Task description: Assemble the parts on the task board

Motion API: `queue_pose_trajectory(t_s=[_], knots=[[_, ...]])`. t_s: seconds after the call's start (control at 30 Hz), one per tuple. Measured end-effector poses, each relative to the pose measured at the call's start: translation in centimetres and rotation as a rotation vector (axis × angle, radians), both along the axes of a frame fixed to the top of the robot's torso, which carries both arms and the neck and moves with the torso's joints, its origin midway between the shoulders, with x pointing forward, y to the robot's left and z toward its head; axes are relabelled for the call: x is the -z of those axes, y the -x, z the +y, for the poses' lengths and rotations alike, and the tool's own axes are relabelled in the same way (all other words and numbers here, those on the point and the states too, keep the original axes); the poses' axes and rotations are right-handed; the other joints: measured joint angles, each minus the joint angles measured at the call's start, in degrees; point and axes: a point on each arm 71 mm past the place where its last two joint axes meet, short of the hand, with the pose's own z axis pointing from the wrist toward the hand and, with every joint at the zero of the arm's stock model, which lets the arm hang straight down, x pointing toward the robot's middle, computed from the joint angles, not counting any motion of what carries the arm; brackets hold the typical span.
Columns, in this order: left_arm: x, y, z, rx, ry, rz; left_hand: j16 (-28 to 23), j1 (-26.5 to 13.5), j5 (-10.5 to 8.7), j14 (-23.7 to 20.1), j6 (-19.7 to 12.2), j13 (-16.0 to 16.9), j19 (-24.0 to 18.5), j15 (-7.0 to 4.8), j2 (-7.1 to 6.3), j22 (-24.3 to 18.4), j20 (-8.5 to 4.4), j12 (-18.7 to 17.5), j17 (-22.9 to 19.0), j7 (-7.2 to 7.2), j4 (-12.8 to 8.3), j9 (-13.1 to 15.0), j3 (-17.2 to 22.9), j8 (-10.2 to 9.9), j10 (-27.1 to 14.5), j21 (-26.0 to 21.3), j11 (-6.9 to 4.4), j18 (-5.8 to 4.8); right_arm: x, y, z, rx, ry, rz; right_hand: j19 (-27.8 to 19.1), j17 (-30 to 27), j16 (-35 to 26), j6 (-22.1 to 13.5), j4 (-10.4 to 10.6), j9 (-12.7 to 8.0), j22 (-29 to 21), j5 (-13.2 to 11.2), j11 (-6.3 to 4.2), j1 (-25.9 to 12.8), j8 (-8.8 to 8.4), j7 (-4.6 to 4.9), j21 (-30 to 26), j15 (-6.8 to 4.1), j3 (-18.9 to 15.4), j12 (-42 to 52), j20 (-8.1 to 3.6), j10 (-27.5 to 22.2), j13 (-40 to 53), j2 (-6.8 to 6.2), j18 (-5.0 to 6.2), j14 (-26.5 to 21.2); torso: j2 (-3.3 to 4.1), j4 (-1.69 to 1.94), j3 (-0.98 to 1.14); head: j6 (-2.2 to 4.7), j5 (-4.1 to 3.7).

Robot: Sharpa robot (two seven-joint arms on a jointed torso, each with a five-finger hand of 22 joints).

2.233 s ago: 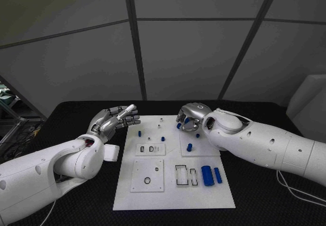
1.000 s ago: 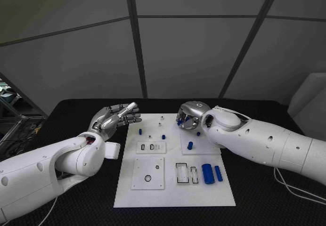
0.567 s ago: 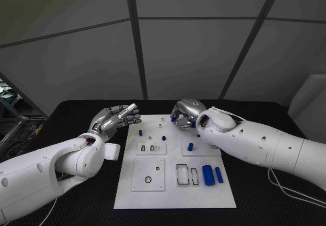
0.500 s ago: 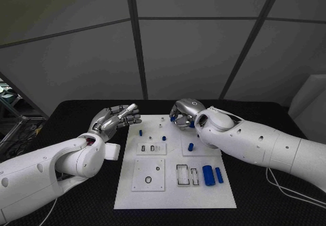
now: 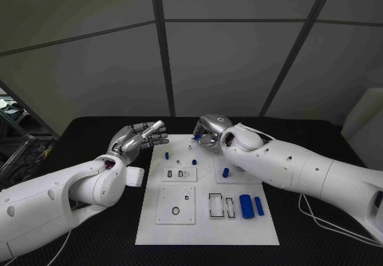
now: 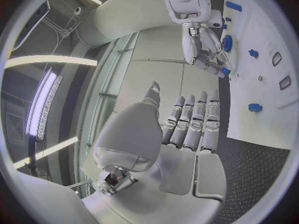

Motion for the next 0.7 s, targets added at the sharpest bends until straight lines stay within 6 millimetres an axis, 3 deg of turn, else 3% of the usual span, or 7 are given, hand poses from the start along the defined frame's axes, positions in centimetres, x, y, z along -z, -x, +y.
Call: queue_pose_trajectory(t_s=[0.4, 0.7], knots=[[-0.3, -0.1, -0.2, 0.003, 0.004, -0.005, 0.0, 0.0, 0.0, 0.0, 0.0, 0.0, 0.0, 0.0, 0.0, 0.0, 0.0, 0.0, 0.0, 0.0, 0.0, 0.0, 0.0, 0.0, 0.0, 0.0, 0.0, 0.0, 0.2, -0.5, 0.9, -0.002, 0.003, 0.002, 0.0, -0.2, 0.0, -0.1, 0.0, 0.0, 0.0, -0.2, 0.08, -0.1, -0.44, -0.05, 0.0, 0.0, 0.1, 0.0, 0.0, -0.5, 0.0, -0.07, 0.0, 0.0, 0.02, -0.12, 0.03, -0.03, 0.55], [-0.4, -0.1, -0.3, 0.005, 0.006, -0.007, 0.0, 0.0, 0.0, 0.0, 0.0, 0.0, 0.0, 0.0, 0.0, 0.0, 0.0, 0.0, 0.0, 0.0, 0.0, 0.0, 0.0, 0.0, 0.0, 0.0, 0.0, 0.0, 0.5, -0.9, 1.3, 0.0, 0.009, 0.011, -0.2, -0.7, 0.0, -0.6, 1.3, 0.8, 0.0, -0.2, 0.18, -0.7, -0.67, 0.22, 0.0, 0.0, 1.4, 0.0, 0.22, -1.0, 0.0, -0.74, 0.01, 0.0, 0.01, -0.15, 0.03, -0.09, 0.68]])
